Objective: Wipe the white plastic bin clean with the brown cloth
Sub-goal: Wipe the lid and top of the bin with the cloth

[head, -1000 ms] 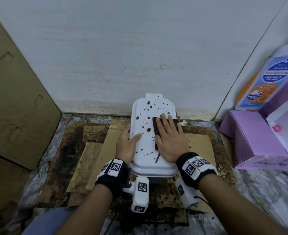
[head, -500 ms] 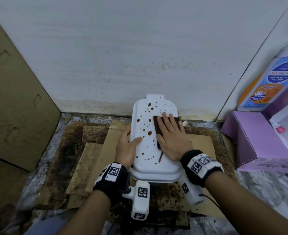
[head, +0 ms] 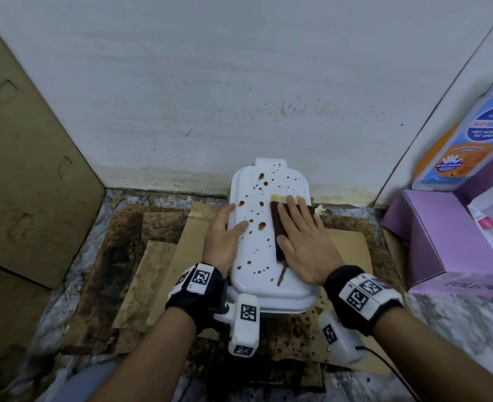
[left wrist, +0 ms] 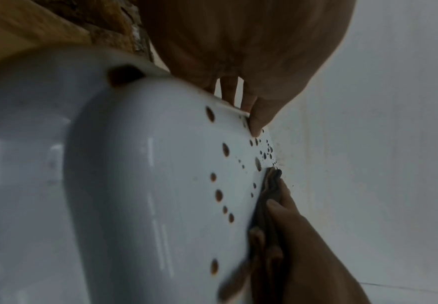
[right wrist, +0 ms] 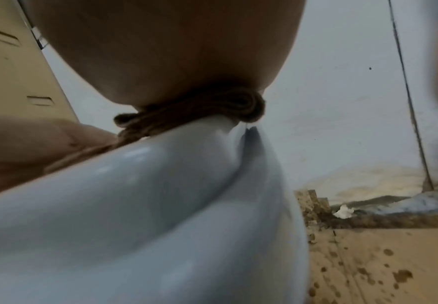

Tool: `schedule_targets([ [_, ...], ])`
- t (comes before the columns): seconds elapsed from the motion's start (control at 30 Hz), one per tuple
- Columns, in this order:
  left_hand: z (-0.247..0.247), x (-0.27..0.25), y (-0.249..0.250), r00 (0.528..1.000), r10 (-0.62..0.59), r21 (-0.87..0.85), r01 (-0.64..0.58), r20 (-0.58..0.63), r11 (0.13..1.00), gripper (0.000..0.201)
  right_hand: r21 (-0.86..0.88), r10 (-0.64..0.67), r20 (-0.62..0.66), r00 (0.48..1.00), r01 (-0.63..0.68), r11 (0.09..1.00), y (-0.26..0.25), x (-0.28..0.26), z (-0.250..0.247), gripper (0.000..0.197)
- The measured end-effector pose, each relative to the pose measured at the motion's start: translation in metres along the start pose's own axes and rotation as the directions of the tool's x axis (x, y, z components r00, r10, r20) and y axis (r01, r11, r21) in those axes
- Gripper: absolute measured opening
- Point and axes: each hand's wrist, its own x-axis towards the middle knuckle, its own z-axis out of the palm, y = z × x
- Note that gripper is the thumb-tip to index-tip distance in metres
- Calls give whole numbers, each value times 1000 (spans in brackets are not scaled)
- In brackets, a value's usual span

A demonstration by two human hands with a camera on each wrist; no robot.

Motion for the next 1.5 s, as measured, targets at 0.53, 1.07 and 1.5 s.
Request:
schedule_targets([
  [0.53,-7,9,-6,998,-32,-57,34,50,998,74,-46,5,152,988,2,999,-2,15,-15,63],
  [1.07,-7,15,-6,998,-29,-26,31,50,999,52,-51,23,202,979,-13,999,9,67,-41,66],
  [1.5,-7,9,-1,995,-24,-48,29,96,998,56,-28,43,223,974,-38,999,19,102,-55,66],
])
